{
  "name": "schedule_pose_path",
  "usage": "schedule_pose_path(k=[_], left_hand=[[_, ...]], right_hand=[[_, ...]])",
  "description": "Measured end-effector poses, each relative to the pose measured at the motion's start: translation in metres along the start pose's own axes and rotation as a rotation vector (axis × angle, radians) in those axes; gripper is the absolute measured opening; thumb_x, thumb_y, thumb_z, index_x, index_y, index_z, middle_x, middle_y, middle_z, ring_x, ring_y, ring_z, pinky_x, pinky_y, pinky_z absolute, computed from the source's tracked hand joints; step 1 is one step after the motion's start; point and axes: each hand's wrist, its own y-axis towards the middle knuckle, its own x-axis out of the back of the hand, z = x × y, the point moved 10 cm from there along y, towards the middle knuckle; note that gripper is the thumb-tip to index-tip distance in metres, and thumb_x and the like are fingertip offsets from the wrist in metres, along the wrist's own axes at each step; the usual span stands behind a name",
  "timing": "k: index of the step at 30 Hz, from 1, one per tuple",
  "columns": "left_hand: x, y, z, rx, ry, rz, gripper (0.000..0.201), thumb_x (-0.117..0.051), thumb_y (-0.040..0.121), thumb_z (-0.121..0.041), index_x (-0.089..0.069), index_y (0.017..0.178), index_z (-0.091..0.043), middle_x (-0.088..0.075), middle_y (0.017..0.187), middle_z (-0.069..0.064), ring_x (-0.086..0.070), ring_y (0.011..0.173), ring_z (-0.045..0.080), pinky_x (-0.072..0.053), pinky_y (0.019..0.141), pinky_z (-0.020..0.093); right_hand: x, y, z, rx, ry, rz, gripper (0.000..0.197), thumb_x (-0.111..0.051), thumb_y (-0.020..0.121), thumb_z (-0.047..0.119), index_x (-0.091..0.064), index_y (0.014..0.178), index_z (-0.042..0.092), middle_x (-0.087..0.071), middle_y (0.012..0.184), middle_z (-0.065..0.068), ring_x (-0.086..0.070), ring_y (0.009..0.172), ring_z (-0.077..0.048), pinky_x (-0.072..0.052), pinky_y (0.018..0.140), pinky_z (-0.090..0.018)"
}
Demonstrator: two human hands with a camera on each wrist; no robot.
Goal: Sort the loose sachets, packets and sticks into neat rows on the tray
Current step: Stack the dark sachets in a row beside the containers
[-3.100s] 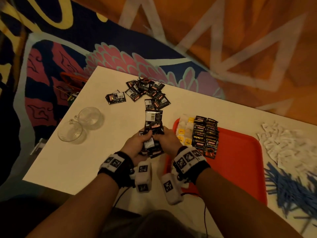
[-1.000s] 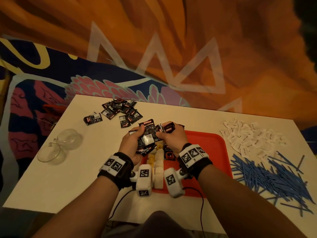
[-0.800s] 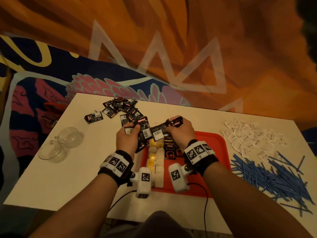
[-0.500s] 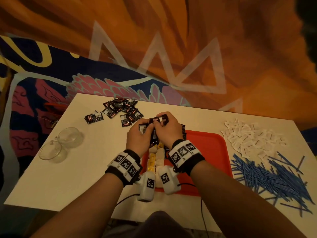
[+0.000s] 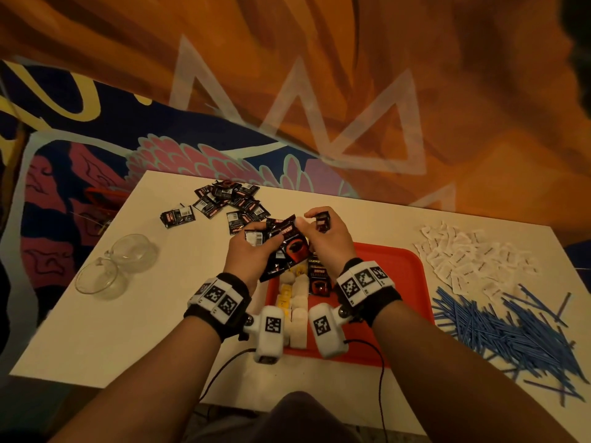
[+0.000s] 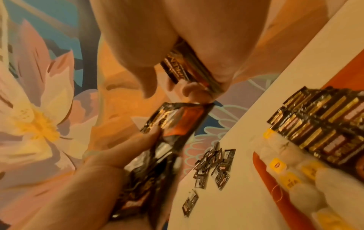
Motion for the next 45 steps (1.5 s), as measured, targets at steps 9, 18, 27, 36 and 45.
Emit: schedule_pose_path(k=[9,18,27,36,45], left_hand=[[-0.01,0.0,0.009,0.174,-0.256,0.099,0.017,-0.06,0.094,0.0,-0.059,0.101,-0.016,-0.07,0.1,0.016,-0.069,0.087,0.03,-0.057,0.078,0.042],[0.003,0.004,0.012,0.155,-0.275,0.021,0.026,-0.059,0.093,0.005,-0.057,0.106,-0.017,-0.07,0.093,0.012,-0.072,0.073,0.024,-0.058,0.053,0.033],[-0.009,0.004,0.004,0.136,-0.285,0.06,0.027,-0.062,0.092,0.003,-0.06,0.108,-0.018,-0.072,0.094,0.012,-0.072,0.079,0.027,-0.059,0.061,0.038],[-0.013,0.003,0.012,0.187,-0.32,0.052,0.032,-0.046,0.099,0.003,-0.059,0.126,-0.008,-0.07,0.112,0.02,-0.07,0.091,0.031,-0.06,0.074,0.042],[-0.011,0.006,0.01,0.178,-0.288,0.01,0.03,-0.048,0.099,0.002,-0.058,0.127,-0.003,-0.068,0.116,0.021,-0.071,0.087,0.027,-0.058,0.061,0.033]], right_hand=[[-0.017,0.005,-0.015,-0.094,-0.099,0.174,0.029,-0.084,0.054,0.042,-0.063,0.069,0.03,-0.072,0.083,-0.007,-0.07,0.083,-0.03,-0.058,0.077,-0.051],[-0.002,-0.001,-0.031,-0.265,0.496,0.028,0.026,-0.052,0.087,-0.016,-0.051,0.098,0.008,-0.068,0.097,-0.024,-0.072,0.087,-0.037,-0.059,0.077,-0.052],[-0.021,0.0,-0.025,-0.255,0.297,0.226,0.012,-0.07,0.089,0.013,-0.062,0.092,0.022,-0.06,0.081,-0.008,-0.058,0.063,-0.02,-0.045,0.053,-0.029],[-0.006,0.003,-0.024,-0.094,-0.039,-0.01,0.017,-0.074,0.079,0.025,-0.058,0.073,0.021,-0.062,0.075,-0.012,-0.057,0.065,-0.024,-0.053,0.06,-0.04],[-0.029,-0.013,0.029,0.352,-0.575,0.065,0.019,-0.066,0.085,0.017,-0.063,0.104,0.019,-0.053,0.097,0.002,-0.051,0.087,-0.013,-0.04,0.073,-0.016]])
